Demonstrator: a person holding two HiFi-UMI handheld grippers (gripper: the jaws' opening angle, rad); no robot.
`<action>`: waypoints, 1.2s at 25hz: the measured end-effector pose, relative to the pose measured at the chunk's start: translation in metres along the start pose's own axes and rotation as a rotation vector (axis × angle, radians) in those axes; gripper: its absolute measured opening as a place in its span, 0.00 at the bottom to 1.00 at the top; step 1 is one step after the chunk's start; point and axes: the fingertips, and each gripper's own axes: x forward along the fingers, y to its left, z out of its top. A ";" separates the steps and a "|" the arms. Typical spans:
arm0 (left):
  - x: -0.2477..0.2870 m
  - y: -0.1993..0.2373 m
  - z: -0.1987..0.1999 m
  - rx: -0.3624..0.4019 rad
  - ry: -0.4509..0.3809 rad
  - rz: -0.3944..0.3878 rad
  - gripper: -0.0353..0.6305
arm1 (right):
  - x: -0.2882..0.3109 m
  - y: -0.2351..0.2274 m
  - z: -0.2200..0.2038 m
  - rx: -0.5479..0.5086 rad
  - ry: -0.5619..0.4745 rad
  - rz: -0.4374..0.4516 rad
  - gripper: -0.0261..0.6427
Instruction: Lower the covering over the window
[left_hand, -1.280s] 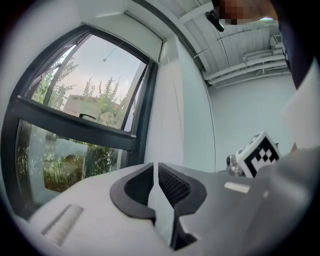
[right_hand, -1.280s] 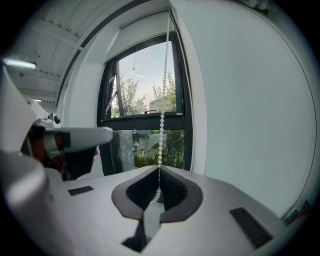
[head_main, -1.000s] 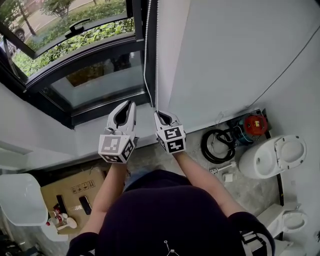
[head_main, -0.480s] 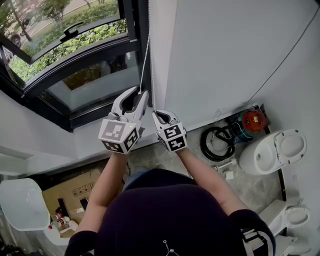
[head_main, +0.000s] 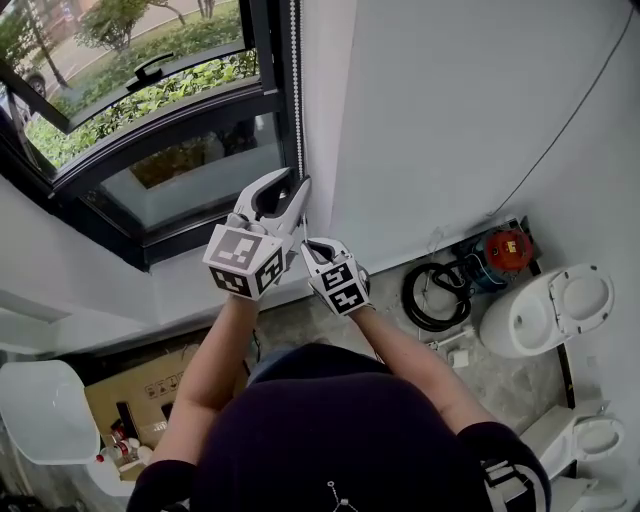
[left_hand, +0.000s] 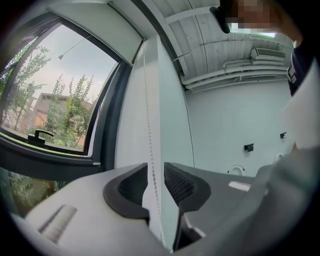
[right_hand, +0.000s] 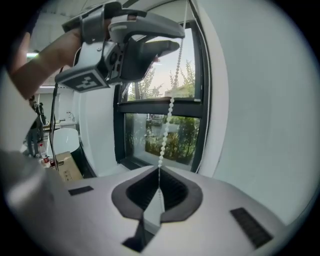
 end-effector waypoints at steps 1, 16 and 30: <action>0.001 0.003 0.001 0.002 0.000 0.005 0.18 | 0.002 0.002 -0.006 0.008 0.016 0.009 0.06; 0.010 -0.004 -0.024 0.002 0.089 -0.058 0.09 | 0.006 0.017 -0.065 0.083 0.138 0.045 0.06; 0.006 0.005 -0.067 -0.117 0.115 -0.047 0.09 | 0.006 0.027 -0.101 0.105 0.241 0.082 0.06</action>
